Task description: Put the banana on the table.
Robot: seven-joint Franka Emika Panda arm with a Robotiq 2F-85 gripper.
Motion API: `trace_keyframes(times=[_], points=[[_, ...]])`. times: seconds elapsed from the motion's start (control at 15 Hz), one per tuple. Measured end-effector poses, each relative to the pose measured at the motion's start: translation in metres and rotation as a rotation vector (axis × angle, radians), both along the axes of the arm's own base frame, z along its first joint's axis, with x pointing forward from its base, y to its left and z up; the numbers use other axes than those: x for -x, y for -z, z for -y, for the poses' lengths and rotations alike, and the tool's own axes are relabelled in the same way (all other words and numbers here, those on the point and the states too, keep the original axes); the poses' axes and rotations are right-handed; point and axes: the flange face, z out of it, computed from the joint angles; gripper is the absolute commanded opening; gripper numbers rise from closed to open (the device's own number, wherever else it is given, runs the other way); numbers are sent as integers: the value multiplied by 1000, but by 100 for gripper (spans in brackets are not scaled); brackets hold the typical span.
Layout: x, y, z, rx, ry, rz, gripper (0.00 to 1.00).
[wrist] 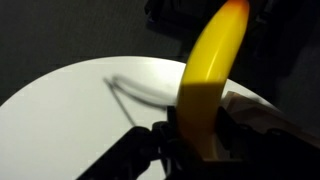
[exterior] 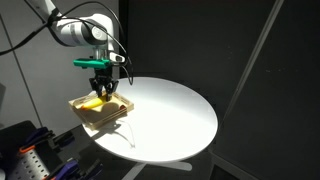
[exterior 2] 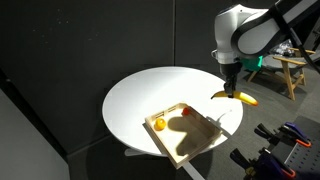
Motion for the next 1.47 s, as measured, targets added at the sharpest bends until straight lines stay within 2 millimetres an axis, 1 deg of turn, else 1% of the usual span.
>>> trace_keyframes(times=[0.33, 0.53, 0.73, 0.93, 1.13, 1.47], points=[[9, -5, 39, 14, 155, 24, 16], [8, -4, 60, 6, 208, 58, 16], [4, 0, 76, -12, 238, 116, 16], [0, 10, 90, -43, 274, 168, 16], [-4, 26, 104, -88, 310, 202, 16], [-8, 48, 120, -141, 348, 218, 16]])
